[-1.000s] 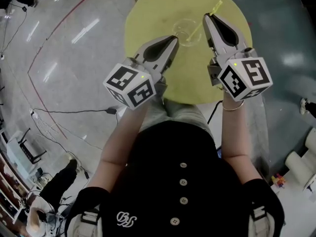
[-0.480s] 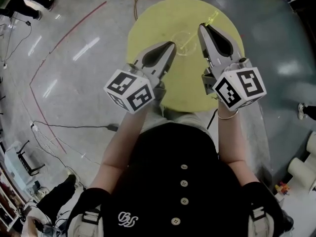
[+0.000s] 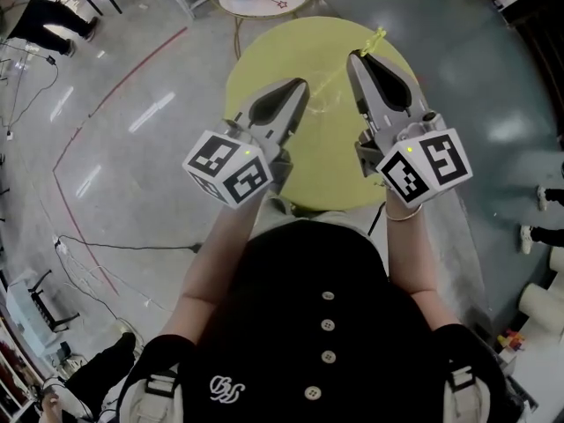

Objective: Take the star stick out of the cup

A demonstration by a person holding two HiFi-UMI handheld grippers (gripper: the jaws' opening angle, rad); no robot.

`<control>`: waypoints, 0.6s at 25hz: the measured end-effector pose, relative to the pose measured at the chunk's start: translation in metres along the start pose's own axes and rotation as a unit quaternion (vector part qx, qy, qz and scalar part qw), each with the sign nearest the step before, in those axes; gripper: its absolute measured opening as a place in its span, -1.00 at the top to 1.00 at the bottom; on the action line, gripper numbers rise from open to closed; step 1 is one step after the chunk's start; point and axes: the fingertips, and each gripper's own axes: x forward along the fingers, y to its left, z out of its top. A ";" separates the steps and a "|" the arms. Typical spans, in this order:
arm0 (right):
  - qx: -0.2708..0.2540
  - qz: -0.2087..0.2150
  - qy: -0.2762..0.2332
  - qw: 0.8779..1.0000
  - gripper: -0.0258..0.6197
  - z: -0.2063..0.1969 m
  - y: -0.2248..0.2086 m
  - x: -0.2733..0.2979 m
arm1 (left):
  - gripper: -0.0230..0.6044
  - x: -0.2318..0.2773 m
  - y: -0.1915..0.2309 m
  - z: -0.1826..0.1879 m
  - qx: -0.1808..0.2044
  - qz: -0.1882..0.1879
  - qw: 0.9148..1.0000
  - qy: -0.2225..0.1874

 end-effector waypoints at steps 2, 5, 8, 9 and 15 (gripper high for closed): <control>-0.001 0.001 -0.006 1.000 0.87 0.004 0.001 -0.004 | 0.86 0.000 -0.003 0.006 0.008 0.000 1.000 -0.007; 0.002 0.002 -0.015 1.000 0.87 0.010 0.000 -0.012 | 0.86 0.000 -0.010 0.011 0.014 -0.004 1.000 -0.010; 0.007 0.002 -0.022 1.000 0.87 0.015 -0.002 -0.016 | 0.86 0.001 -0.012 0.016 0.019 -0.007 1.000 -0.013; 0.009 0.003 -0.023 1.000 0.87 0.016 -0.003 -0.015 | 0.86 0.000 -0.011 0.018 0.022 -0.007 1.000 -0.013; 0.014 -0.005 -0.025 1.000 0.87 0.017 -0.010 -0.020 | 0.86 0.002 -0.011 0.018 0.022 -0.016 1.000 -0.006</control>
